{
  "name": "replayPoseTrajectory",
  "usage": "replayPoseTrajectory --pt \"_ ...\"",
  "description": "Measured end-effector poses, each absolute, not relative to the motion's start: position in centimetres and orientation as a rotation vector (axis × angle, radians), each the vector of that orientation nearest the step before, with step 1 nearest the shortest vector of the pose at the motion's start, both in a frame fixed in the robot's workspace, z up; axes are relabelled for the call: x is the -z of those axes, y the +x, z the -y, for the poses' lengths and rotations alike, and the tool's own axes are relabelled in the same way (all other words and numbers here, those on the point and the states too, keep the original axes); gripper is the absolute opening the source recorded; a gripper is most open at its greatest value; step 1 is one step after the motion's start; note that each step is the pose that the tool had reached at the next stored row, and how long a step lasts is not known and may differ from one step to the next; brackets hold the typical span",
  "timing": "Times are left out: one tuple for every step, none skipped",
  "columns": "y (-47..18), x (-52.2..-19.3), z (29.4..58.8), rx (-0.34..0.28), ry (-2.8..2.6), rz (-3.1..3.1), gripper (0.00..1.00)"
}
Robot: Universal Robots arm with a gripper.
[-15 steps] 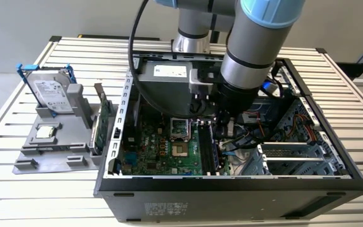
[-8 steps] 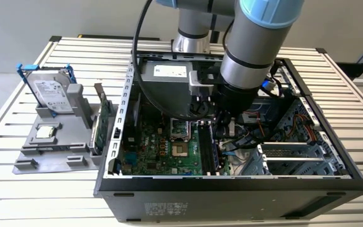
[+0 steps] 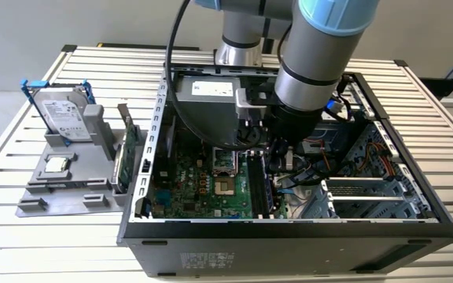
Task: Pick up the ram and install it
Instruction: 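Press down the ram until it locks into place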
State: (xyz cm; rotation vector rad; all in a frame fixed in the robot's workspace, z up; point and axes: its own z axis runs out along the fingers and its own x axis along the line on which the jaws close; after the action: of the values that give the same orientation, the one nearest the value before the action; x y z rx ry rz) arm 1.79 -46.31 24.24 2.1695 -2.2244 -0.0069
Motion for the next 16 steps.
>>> replayPoseTrajectory --pt "1.8 -24.1 46.3 0.007 2.170 2.224 0.00" --pt "1.8 -24.0 46.3 0.007 2.170 2.224 0.00" --pt "1.8 -23.9 46.3 0.007 2.170 2.224 0.00" --pt "1.8 -23.8 46.3 0.007 2.170 2.225 0.00" --pt "1.8 -23.7 46.3 0.008 2.170 2.225 0.00" --pt "1.8 -23.6 46.3 0.008 2.170 2.225 0.00" --pt "1.8 -23.6 46.3 0.008 2.170 2.225 0.00" --pt "1.8 -23.5 46.3 0.008 2.170 2.225 0.00" --pt "1.8 -23.4 46.3 0.008 2.170 2.225 0.00" --pt "1.8 -23.4 46.3 0.008 2.170 2.225 0.00" --pt "1.8 -23.3 46.3 0.008 2.170 2.225 0.00" --pt "1.8 -23.2 46.3 0.008 2.170 2.225 0.00" --pt "1.7 -23.1 46.3 0.008 2.170 2.225 0.00" --pt "1.7 -23.1 46.3 0.008 2.170 2.225 0.00" --pt "1.7 -23.0 46.3 0.008 2.170 2.225 0.00" --pt "1.7 -22.9 46.3 0.008 2.170 2.225 0.00"
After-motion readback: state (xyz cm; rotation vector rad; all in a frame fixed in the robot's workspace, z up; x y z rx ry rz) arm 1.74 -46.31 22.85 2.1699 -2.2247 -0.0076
